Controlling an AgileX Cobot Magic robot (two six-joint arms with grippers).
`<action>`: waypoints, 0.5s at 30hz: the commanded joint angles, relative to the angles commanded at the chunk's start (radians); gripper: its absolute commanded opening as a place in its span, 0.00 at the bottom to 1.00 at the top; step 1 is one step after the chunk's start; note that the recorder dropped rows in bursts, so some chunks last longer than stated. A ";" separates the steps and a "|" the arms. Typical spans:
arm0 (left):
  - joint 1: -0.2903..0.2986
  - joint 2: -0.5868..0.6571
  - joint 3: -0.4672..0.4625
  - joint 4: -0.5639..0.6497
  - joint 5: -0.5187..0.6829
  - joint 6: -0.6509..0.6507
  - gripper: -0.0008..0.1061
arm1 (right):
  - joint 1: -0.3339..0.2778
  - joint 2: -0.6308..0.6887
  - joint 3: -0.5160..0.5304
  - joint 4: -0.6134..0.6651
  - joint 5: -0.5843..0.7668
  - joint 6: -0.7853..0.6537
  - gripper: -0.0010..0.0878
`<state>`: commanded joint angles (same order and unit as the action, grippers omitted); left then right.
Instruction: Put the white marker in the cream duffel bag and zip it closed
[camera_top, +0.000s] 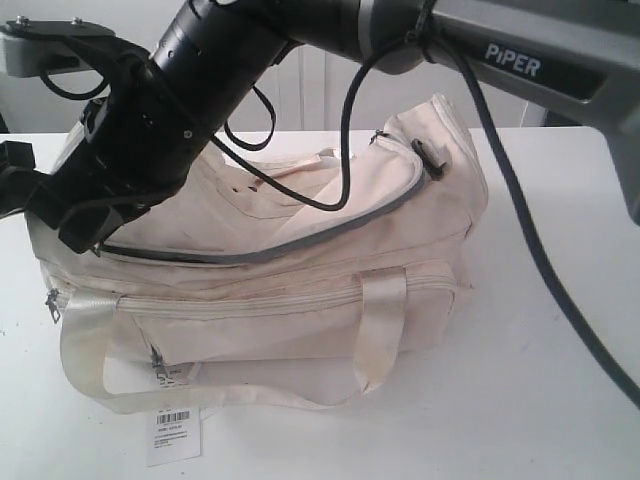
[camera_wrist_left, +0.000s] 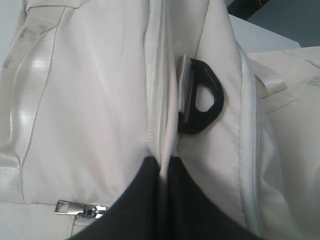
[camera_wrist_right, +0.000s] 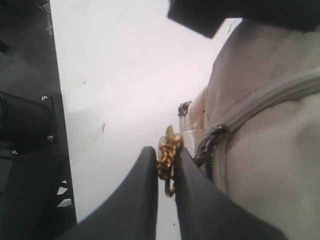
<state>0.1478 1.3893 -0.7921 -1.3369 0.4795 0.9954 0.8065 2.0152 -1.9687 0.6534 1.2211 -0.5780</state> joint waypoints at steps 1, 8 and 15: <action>0.000 0.000 0.000 0.000 0.000 0.000 0.01 | 0.000 0.000 0.002 0.000 0.000 0.000 0.01; 0.000 0.000 0.000 0.000 0.002 0.000 0.01 | 0.000 -0.010 0.004 -0.074 0.000 0.009 0.01; 0.000 0.000 0.000 0.000 0.002 0.000 0.01 | 0.000 -0.037 0.004 -0.075 0.000 0.015 0.01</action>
<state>0.1478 1.3893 -0.7921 -1.3369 0.4813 0.9954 0.8065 1.9780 -1.9645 0.5783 1.2211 -0.5634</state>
